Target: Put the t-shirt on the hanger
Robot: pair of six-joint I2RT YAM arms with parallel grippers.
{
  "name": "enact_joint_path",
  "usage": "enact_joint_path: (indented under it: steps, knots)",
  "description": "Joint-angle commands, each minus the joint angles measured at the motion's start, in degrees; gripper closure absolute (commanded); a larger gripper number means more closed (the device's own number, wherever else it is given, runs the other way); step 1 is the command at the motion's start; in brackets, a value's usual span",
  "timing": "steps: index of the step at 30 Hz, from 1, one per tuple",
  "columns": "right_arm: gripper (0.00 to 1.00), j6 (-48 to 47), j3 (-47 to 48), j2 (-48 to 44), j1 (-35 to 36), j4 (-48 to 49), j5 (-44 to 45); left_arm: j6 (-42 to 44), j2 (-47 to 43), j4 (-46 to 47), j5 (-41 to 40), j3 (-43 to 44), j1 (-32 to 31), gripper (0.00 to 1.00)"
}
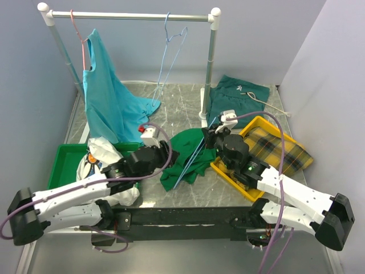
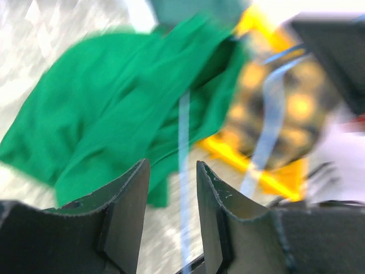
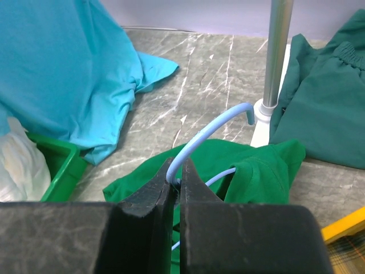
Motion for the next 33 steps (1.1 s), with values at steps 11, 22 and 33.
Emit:
enact_joint_path:
  steps: [11, 22, 33]
  knots:
    - [1.0, 0.6, -1.0, -3.0, 0.6, 3.8, 3.9, -3.0, 22.2, -4.7, 4.0, 7.7, 0.5, 0.4]
    - [1.0, 1.2, -1.3, -3.7, 0.6, 4.2, 4.3, -4.1, 28.7, -1.9, -1.4, 8.8, 0.6, 0.45]
    - [1.0, 2.8, -0.5, -3.1, 0.6, 4.1, 13.7, -2.9, 20.9, 4.5, -0.7, 3.1, 2.4, 0.99]
